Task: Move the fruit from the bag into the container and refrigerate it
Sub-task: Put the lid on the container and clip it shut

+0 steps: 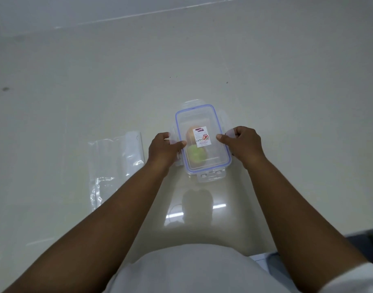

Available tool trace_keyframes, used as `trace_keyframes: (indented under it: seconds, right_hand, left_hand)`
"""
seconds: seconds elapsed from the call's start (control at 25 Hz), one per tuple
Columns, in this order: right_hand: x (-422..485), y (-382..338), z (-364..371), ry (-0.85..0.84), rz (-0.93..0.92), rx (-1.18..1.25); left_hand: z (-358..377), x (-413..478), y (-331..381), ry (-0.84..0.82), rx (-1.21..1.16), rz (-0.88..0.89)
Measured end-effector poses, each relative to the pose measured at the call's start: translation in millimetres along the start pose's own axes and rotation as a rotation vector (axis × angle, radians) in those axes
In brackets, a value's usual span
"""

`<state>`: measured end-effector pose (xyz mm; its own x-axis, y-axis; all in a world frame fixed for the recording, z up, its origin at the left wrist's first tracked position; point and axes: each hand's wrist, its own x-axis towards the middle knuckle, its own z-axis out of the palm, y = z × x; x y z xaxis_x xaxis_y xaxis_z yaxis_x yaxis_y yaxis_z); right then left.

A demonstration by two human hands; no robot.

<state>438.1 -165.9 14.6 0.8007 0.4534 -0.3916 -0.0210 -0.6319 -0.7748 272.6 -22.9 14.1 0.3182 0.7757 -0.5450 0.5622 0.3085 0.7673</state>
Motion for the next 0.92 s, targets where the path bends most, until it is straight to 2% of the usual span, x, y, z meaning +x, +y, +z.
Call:
trace_keyframes:
  seconds: [0.24, 0.4, 0.48, 0.56, 0.72, 0.92]
  right_hand:
    - [-3.9, 5.6, 2.6, 0.0, -0.005, -0.065]
    - [-11.0, -1.6, 6.7, 0.157, -0.261, -0.44]
    - [-13.2, -9.4, 9.4, 0.147, -0.331, -0.567]
    - [-7.4, -17.6, 8.7, 0.074, -0.262, -0.531]
    - [12.4, -28.3, -1.9, -0.077, -0.08, -0.426]
    - [23.0, -32.4, -1.3, -0.17, 0.028, -0.32]
  left_hand:
    - [-0.1, 0.7, -5.8, -0.004, 0.002, 0.007]
    - [-1.9, -0.8, -2.5, 0.153, 0.414, 0.27]
    - [0.1, -2.8, 4.0, 0.119, 0.547, 0.337]
    - [1.8, 0.3, 11.7, 0.055, 0.554, 0.258]
    - [0.1, 9.3, 23.0, -0.06, 0.211, -0.082]
    - [4.7, 12.4, 24.7, -0.07, 0.202, -0.106]
